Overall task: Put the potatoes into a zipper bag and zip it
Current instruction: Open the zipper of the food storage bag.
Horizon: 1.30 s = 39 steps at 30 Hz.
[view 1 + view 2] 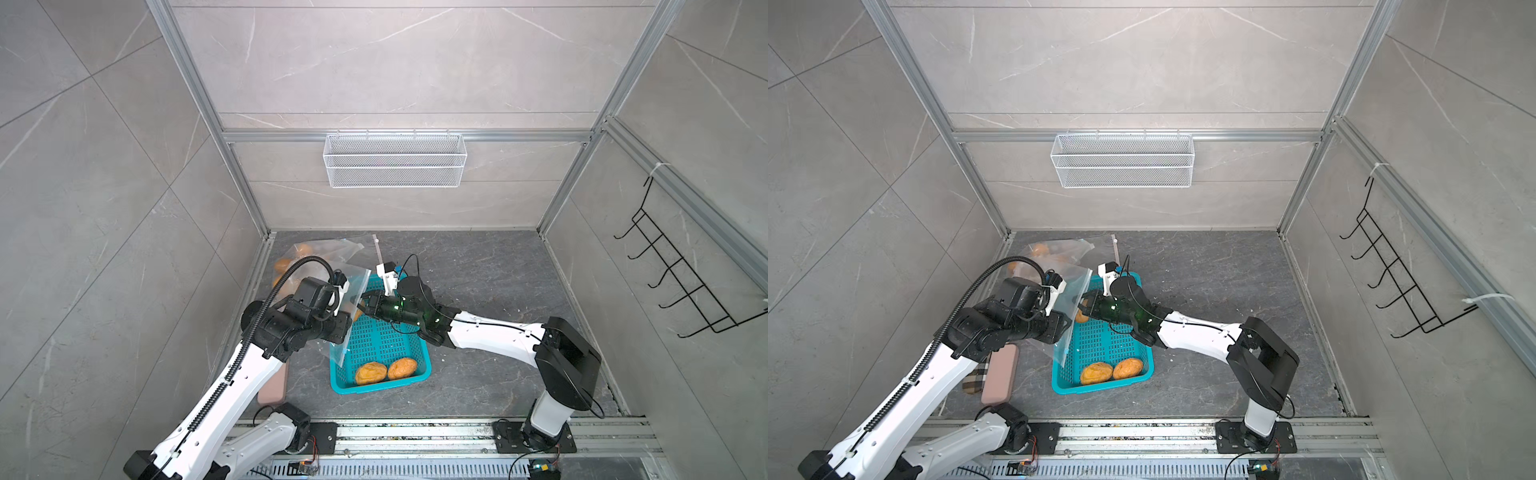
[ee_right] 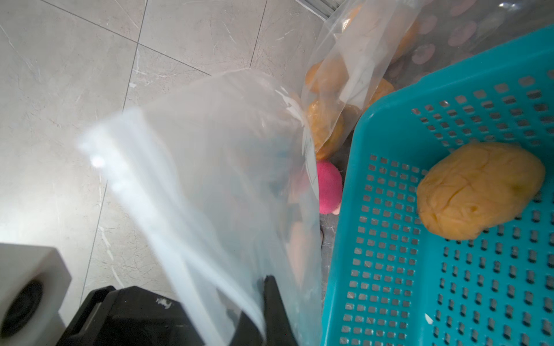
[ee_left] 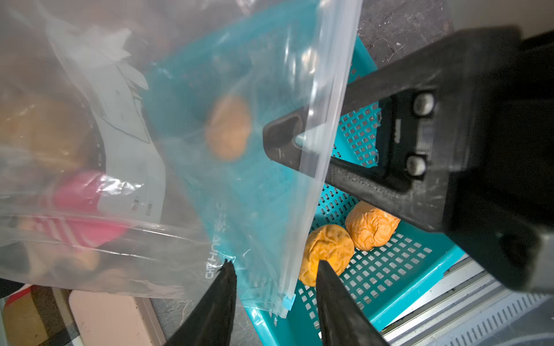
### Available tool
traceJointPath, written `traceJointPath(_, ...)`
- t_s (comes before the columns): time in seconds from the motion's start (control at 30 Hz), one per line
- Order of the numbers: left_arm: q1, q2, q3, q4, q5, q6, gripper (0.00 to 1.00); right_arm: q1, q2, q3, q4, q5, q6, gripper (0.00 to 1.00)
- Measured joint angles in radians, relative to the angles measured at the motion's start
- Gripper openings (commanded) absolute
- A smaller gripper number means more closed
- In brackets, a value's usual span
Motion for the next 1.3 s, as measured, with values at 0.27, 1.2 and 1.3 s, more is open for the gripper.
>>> traceJointPath(0.27,0.000,-0.064,-0.071,0.140,0.060,-0.047,0.56,0.004,0.009,-0.006,0.035,0.003,0.065,0.00)
traceJointPath(1.2,0.000,-0.029,-0.087,0.220,0.019,-0.111,0.36,0.011,0.026,-0.006,0.034,0.004,0.093,0.00)
traceJointPath(1.3,0.000,-0.032,-0.100,0.203,0.019,-0.111,0.35,0.011,0.026,-0.006,0.034,0.005,0.093,0.00)
